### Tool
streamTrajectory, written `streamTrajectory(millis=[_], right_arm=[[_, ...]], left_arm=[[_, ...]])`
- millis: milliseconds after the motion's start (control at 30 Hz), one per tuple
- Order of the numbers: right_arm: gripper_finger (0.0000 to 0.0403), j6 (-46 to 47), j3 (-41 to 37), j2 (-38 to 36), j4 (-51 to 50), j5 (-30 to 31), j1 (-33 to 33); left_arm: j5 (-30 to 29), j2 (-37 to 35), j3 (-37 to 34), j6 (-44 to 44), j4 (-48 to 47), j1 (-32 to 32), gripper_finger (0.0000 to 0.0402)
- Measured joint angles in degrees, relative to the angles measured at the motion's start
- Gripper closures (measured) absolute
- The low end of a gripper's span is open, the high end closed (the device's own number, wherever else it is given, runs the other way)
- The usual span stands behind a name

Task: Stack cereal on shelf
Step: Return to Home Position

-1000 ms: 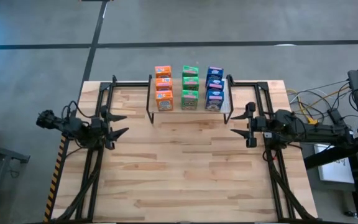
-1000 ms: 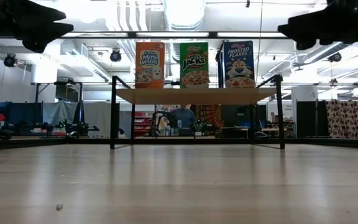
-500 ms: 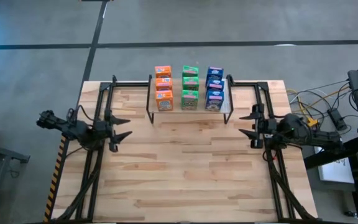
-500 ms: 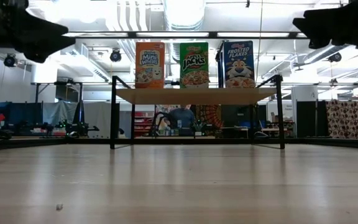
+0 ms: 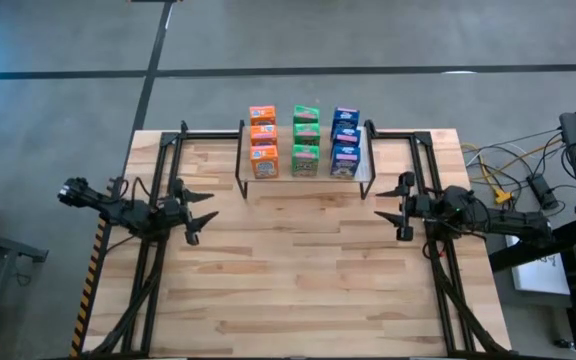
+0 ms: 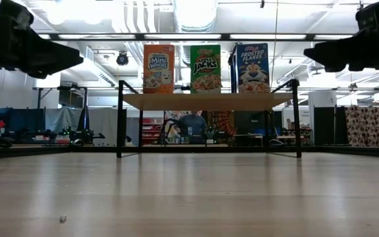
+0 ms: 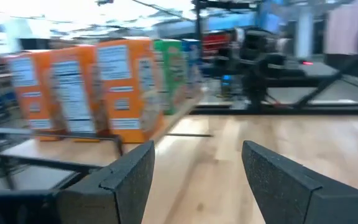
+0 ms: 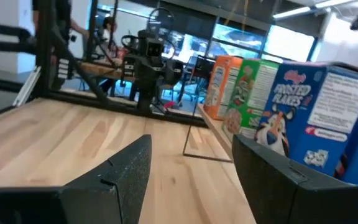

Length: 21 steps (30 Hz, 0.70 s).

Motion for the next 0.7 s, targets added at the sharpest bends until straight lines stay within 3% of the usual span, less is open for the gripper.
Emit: streamTrajectory(millis=[167, 233, 700], right_arm=[[0.0189, 0.7, 0.0, 0.6, -0.9, 2.5, 0.0], [0.0189, -0.1, 0.0, 1.1, -0.9, 2.5, 0.0], [0.0189, -0.2, -0.1, 2.2, -0.9, 2.5, 0.0]], left_arm=[[-13.6, -0.1, 0.1, -5.3, -0.2, 0.0, 0.0175], [-16.3, 0.0, 0.1, -6.4, -0.2, 0.0, 0.0175], [-16.8, 0.1, 0.3, -6.5, -0.1, 0.0, 0.0175]])
